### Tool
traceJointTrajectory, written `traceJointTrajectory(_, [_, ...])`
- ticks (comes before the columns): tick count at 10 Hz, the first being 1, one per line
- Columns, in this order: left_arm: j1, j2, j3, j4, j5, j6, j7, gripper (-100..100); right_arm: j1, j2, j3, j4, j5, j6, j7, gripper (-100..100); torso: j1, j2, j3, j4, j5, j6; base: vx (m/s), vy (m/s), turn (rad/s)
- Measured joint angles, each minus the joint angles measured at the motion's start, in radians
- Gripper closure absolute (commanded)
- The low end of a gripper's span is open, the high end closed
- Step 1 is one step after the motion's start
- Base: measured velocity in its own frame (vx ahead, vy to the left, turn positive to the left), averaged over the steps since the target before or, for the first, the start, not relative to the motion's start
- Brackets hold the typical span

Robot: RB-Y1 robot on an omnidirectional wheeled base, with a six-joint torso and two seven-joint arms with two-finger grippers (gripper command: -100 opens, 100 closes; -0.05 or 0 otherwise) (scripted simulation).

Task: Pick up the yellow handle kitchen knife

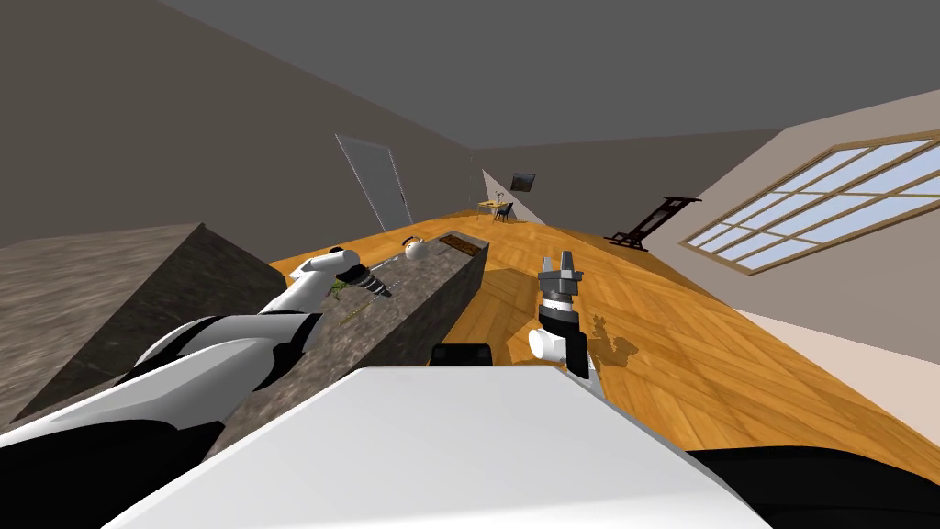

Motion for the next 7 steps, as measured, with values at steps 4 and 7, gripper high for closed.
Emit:
traceJointTrajectory(4, [-0.050, -0.010, -0.004, 0.097, -0.016, -0.014, -0.015, -100, 0.000, 0.000, 0.000, 0.000, 0.000, 0.000, 0.000, 0, 0.000, 0.001, 0.001, 0.000, 0.000, -0.001, -0.015, 0.008, 0.013])
traceJointTrajectory(7, [-0.046, -0.010, -0.003, 0.092, -0.015, -0.011, -0.013, -100, 0.000, 0.000, 0.000, 0.000, 0.000, 0.000, 0.000, 0, -0.001, -0.001, 0.000, 0.000, 0.000, -0.001, -0.009, 0.001, -0.047])
